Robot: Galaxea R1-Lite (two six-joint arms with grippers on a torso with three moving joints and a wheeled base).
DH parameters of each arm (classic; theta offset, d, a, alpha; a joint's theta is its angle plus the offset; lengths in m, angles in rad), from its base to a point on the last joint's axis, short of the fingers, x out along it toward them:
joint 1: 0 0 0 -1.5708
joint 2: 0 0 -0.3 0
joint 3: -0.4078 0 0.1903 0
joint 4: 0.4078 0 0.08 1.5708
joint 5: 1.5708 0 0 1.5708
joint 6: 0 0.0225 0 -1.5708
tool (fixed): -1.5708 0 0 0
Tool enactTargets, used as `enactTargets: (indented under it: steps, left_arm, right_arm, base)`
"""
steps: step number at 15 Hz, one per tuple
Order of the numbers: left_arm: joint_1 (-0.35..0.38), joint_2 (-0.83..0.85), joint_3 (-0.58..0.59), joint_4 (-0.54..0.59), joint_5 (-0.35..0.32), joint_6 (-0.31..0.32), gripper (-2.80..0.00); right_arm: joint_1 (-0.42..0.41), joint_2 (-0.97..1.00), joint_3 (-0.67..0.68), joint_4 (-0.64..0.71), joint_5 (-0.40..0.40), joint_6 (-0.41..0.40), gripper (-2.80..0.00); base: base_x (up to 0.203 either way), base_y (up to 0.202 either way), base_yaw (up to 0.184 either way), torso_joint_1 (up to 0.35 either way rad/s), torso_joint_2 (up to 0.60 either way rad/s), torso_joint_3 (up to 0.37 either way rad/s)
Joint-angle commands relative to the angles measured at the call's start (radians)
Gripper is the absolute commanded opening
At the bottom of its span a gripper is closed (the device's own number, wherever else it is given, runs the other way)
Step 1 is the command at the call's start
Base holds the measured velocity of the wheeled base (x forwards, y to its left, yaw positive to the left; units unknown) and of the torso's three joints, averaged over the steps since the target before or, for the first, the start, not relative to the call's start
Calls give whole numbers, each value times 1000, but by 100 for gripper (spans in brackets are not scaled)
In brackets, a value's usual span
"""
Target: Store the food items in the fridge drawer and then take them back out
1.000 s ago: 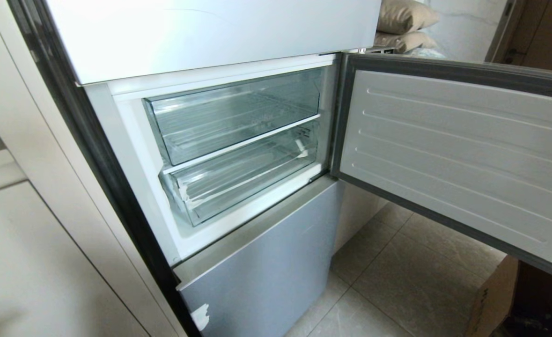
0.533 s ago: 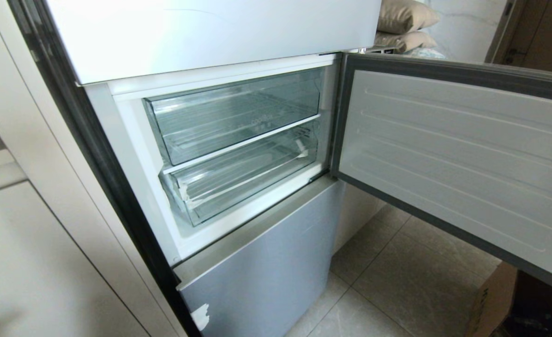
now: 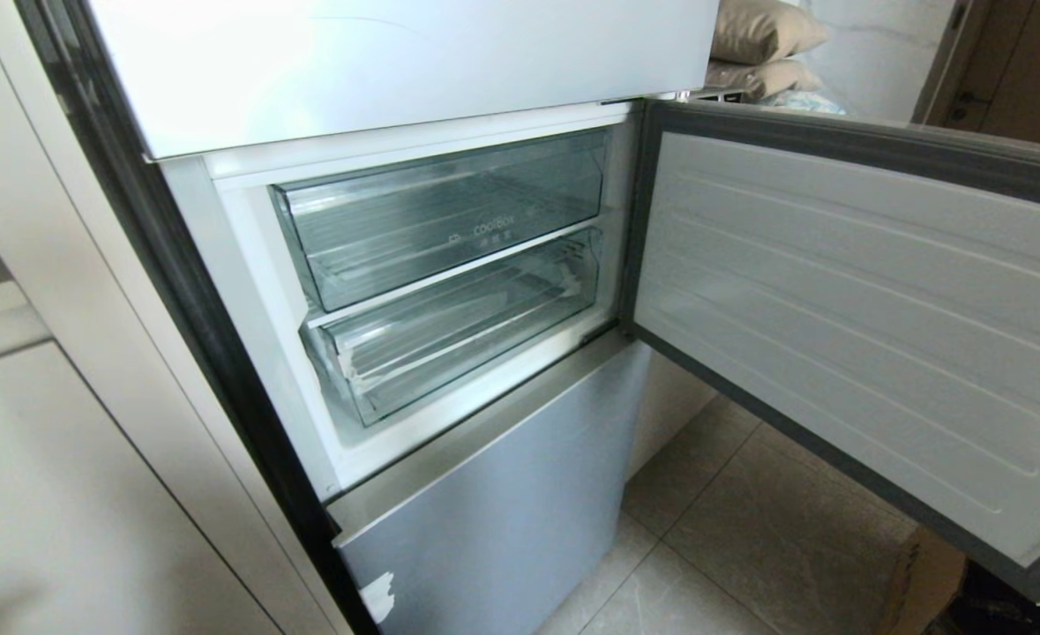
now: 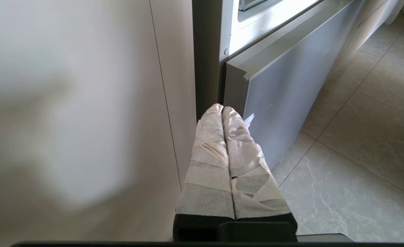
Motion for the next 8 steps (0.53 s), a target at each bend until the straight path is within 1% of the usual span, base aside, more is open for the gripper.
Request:
enactTargets:
  steps: [1,2,3,4,6,7,8]
  left_arm:
    - [0,0,1,1,0,0,-280]
    - [0,0,1,1,0,0,-280]
    - [0,0,0,1,0,0,-280]
    - [0,0,0,1,0,0,-280]
    - [0,0,0,1,0,0,-280]
    - [0,0,0,1,0,0,-280]
    - [0,0,1,1,0,0,-280]
  right_arm:
    - [0,-134,49,-6,12,9,-280]
    - [0,-165,41,-9,14,9,-280]
    - [0,-174,-3,-17,14,20,-280]
    - [0,-172,-52,-25,12,57,-280]
    - [0,-145,-139,-40,9,186,-280]
    - [3,-125,-145,-54,0,191,-280]
    - [28,-114,-141,-58,-22,164,-280]
  base:
    - [0,0,0,0,0,0]
    - [0,0,0,0,0,0]
    - [0,0,0,0,0,0]
    - [0,0,0,0,0,0]
    - [0,0,0,0,0,0]
    - [0,0,0,0,0,0]
    - [0,0,0,0,0,0]
